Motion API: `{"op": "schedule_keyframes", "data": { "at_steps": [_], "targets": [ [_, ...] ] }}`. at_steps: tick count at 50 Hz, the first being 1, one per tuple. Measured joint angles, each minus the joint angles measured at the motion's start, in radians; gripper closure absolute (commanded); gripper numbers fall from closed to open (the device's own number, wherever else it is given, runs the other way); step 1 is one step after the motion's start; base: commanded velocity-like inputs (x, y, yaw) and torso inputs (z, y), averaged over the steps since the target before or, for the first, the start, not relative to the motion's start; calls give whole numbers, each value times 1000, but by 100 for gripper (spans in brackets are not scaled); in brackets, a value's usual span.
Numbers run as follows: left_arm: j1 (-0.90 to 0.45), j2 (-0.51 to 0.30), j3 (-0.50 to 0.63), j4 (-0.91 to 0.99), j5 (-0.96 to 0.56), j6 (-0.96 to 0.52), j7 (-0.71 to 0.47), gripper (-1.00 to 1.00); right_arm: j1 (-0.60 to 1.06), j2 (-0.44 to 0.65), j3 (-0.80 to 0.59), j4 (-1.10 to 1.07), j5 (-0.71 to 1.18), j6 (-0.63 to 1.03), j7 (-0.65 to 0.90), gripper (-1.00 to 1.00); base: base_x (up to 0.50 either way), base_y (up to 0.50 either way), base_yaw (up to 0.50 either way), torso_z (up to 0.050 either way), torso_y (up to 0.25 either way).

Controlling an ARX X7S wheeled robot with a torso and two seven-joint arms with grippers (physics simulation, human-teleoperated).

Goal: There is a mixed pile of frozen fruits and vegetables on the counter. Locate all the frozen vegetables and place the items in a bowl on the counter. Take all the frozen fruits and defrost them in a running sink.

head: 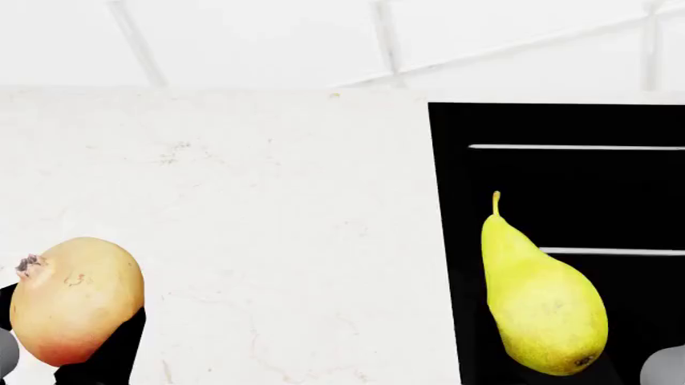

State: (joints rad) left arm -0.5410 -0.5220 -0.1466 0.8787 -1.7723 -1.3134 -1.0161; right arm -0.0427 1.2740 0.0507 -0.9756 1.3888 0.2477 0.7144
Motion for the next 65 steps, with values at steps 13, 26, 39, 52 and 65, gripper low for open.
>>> {"op": "schedule_keyframes", "data": {
  "at_steps": [13,26,39,52,65],
  "targets": [
    [28,-31,-38,20,-35,24,1,100,-42,22,32,-17,-13,-1,19,100,109,-500,0,0,1],
    [36,-54,-48,31,-58,44,-9,100,-88,33,69,-30,-20,-6,26,100,120,-500,0,0,1],
    [19,-42,-20,23,-39,47,-16,100,-168,15,117,-34,-51,-9,12,100,115,-500,0,1,1],
    [21,-58,-23,27,-51,62,-19,100,-265,-4,203,-37,-63,-6,-3,100,30,-500,0,0,1],
    [27,-68,-26,27,-49,70,-12,100,-321,-10,257,-32,-63,2,-11,100,25,-500,0,0,0]
  ]
}}
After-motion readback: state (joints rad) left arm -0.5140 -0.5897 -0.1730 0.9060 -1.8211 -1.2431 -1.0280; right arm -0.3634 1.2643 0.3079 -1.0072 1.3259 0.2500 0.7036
